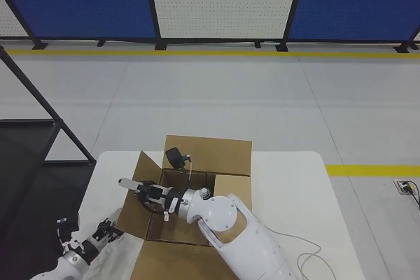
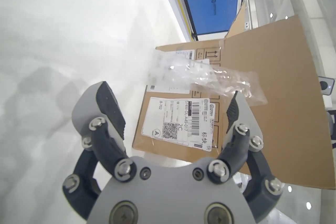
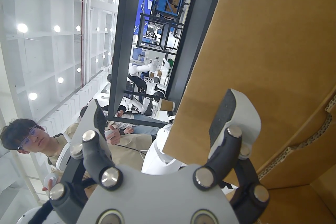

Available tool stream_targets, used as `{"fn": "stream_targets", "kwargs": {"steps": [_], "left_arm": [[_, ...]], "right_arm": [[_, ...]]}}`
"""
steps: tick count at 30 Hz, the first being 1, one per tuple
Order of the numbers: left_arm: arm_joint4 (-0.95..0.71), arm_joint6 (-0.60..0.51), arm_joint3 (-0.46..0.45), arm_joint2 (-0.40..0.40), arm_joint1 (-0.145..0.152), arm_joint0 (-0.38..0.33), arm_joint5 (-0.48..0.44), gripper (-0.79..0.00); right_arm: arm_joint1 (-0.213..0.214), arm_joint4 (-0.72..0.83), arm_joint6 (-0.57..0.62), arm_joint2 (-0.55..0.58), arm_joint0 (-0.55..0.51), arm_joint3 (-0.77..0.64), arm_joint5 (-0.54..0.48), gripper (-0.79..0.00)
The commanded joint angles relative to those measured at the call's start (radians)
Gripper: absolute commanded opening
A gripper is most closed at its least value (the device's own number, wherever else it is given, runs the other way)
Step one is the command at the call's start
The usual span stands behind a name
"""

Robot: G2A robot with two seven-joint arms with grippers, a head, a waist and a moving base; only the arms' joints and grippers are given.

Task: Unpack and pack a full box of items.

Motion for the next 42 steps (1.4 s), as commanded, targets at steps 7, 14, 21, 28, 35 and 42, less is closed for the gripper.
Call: {"fn": "stream_targets", "kwargs": {"steps": [7, 14, 21, 28, 35, 42], "left_arm": [[-0.084, -0.031, 0.052, 0.011, 0.0, -0.038, 0.001, 0.0], [-0.137, 0.001, 0.127, 0.017, -0.001, -0.104, 0.02, 0.0], [-0.162, 0.066, 0.141, -0.018, 0.0, -0.093, -0.029, 0.0], [-0.166, 0.121, 0.113, -0.024, -0.003, -0.037, -0.088, 0.0], [-0.085, 0.217, 0.002, -0.067, -0.004, 0.123, -0.199, 0.0], [-0.005, 0.34, -0.17, -0.123, -0.011, 0.285, -0.299, 0.0]], "right_arm": [[0.001, -0.006, 0.005, 0.01, -0.004, -0.007, 0.008, 0.0], [-0.001, -0.01, 0.012, 0.012, -0.001, -0.006, 0.01, 0.0], [-0.001, -0.015, 0.013, 0.018, -0.004, -0.006, 0.013, 0.0], [-0.002, -0.018, 0.016, 0.022, -0.006, -0.008, 0.014, 0.0], [-0.005, -0.018, 0.027, 0.017, -0.006, -0.005, 0.015, 0.0], [-0.033, 0.002, 0.037, -0.051, 0.031, 0.047, 0.02, 0.0]]}}
